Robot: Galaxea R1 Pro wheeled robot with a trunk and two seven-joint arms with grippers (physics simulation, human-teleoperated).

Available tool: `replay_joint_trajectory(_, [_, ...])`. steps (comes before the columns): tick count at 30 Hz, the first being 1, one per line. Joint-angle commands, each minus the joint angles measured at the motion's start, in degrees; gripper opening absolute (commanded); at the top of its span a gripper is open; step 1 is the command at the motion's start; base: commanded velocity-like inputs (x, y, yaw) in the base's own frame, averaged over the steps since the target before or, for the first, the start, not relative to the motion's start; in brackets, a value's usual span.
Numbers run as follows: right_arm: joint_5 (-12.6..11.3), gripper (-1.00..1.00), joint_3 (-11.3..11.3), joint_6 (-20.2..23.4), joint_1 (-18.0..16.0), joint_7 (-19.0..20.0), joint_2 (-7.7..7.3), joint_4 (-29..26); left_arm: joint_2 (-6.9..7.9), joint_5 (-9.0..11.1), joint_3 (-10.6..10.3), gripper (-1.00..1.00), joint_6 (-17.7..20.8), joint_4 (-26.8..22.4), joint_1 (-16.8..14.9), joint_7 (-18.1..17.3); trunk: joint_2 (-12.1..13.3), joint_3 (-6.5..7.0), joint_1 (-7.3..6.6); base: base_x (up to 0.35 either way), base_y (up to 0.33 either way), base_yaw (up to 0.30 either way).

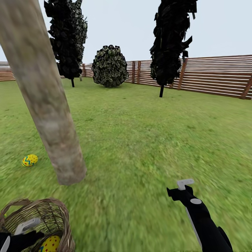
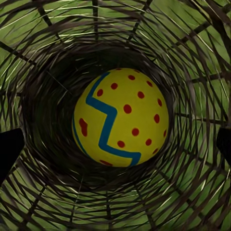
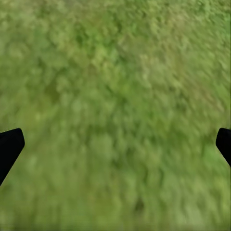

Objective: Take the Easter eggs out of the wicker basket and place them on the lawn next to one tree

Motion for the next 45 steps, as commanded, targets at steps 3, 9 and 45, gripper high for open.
replay_joint_trajectory(3, [0.59,1.00,-0.06,0.27,-0.03,0.50,0.02,-0.07,-0.01,0.34,0.13,1.00,0.40,-0.03,-0.03,-0.07,-0.07,-0.73,0.06,0.000,0.000,0.000])
replay_joint_trajectory(9, [0.61,1.00,-0.06,0.27,-0.03,0.50,0.02,-0.01,-0.07,0.28,0.09,1.00,0.41,-0.02,-0.03,-0.07,-0.15,-2.06,0.22,0.000,0.000,0.000])
replay_joint_trajectory(45, [0.61,1.00,0.91,0.27,-0.02,0.50,0.02,0.08,-0.89,0.23,0.13,1.00,0.48,-0.17,-0.03,-0.30,-0.20,-2.94,0.32,0.061,0.000,0.000])
